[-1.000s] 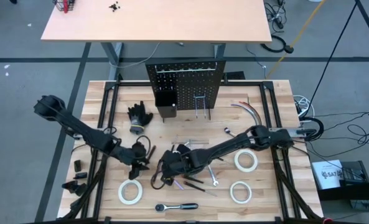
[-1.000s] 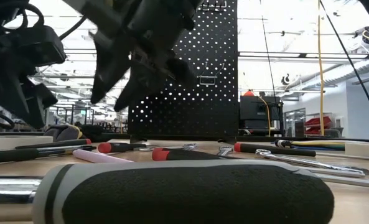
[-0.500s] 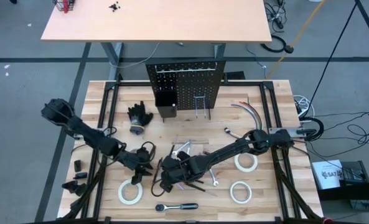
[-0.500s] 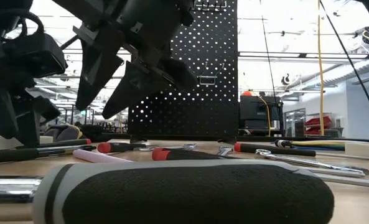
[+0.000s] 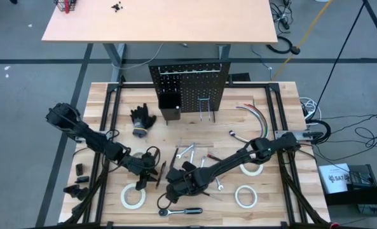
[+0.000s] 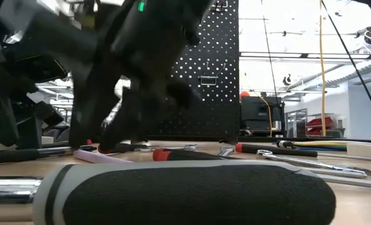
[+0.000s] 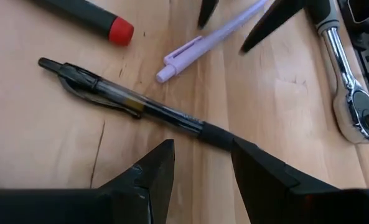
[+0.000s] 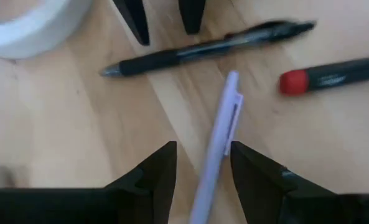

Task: Hang tools onto peg board
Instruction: Put the purple pen into the black bin on the peg board

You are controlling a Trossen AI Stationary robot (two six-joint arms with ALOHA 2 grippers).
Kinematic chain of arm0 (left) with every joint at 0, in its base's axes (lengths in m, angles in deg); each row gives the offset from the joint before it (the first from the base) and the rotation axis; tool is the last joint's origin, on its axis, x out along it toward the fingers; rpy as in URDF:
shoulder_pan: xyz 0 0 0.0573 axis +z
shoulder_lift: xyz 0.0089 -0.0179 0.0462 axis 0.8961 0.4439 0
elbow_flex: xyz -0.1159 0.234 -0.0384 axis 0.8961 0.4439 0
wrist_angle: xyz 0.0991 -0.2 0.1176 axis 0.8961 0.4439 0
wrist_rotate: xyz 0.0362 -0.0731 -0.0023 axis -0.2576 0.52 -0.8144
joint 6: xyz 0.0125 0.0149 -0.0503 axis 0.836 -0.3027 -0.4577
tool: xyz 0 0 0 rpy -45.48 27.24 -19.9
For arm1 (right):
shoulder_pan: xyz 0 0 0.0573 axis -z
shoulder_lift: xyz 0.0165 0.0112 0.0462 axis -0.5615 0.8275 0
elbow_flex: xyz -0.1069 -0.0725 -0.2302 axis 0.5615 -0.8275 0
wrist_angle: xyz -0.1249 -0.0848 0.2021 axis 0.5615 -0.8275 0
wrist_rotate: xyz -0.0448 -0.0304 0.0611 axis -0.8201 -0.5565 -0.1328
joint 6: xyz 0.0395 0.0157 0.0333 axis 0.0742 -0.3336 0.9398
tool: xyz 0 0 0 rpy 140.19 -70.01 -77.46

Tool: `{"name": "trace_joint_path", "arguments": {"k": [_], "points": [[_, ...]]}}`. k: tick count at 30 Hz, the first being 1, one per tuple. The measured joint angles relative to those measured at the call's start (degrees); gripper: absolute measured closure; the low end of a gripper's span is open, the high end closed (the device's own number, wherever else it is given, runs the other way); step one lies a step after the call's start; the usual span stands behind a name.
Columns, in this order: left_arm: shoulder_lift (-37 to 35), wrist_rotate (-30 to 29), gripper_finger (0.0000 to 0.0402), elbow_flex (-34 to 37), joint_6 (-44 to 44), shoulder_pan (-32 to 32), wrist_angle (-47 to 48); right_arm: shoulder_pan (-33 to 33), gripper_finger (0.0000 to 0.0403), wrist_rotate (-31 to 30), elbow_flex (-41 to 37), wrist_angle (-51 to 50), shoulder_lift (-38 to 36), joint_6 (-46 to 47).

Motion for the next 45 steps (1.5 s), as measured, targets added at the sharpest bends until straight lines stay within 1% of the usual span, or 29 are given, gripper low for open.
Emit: {"name": "trace_joint_path", "arguments": {"k": [1, 3, 5, 7, 10, 11, 15, 18, 25, 28, 32, 36, 39, 42, 45], "points": [[0.0, 0.2, 0.0240, 0.0, 0.0, 0.0, 0.0, -0.1, 0.0260, -0.8, 0.1, -0.5, 0.8, 0.2], [0.0, 0.3, 0.0240, 0.0, -0.1, 0.0, 0.0, -0.3, 0.0261, -0.6, 0.3, -0.6, 1.8, 0.4], [0.0, 0.3, 0.0240, 0.0, -0.5, 0.0, 0.0, -0.7, 0.0272, -0.5, 0.4, -0.8, 3.4, 1.4], [0.0, 0.3, 0.0240, 0.0, -1.2, 0.0, 0.0, -1.1, 0.0301, -0.7, 0.4, -1.9, 4.0, 2.7], [0.0, 0.3, 0.0240, 0.0, -1.4, 0.0, 0.0, -1.3, 0.0373, -0.9, 0.5, -3.8, 4.3, 3.9], [0.0, 0.3, 0.0240, 0.0, -1.4, 0.0, -0.3, -1.4, 0.0383, -1.1, 0.5, -4.0, 4.2, 3.9], [0.0, -1.6, 0.0240, 0.0, -1.4, 0.1, -1.4, -0.7, 0.0386, -0.5, 0.3, -3.8, 3.5, 4.0], [0.0, -1.9, 0.0240, 0.0, -1.3, 1.0, -2.4, 0.0, 0.0394, 0.1, 0.0, -3.0, 2.6, 2.6], [0.0, -2.1, 0.0240, 0.0, 2.7, 2.8, -4.4, 0.5, 0.0396, -2.3, -0.1, -2.7, 1.3, 0.2], [0.0, -2.6, 0.0240, 0.0, 7.4, 3.2, -6.2, 0.6, 0.0396, -3.1, -0.1, -2.2, 1.2, -0.1], [0.0, -3.7, 0.0240, -0.1, 18.5, 4.1, -9.4, 0.9, 0.0396, -3.6, -0.2, -1.2, 1.2, -1.2], [0.3, -3.4, 0.0240, -0.7, 27.4, 5.5, -9.4, 1.4, 0.0396, -3.5, -0.2, -0.8, 1.2, -1.5], [1.4, -2.8, 0.0240, -0.7, 29.4, 6.1, -8.1, 1.6, 0.0396, -3.6, -0.2, -0.3, 1.2, -2.1], [3.4, -1.2, 0.0240, -0.7, 29.1, 6.3, -7.5, 1.6, 0.0395, -3.6, -0.2, 0.2, 1.2, -2.5], [5.8, -1.1, 0.0240, -0.7, 28.6, 6.3, -7.9, 1.6, 0.0395, -3.6, -0.2, 0.4, 1.2, -2.5]]}}
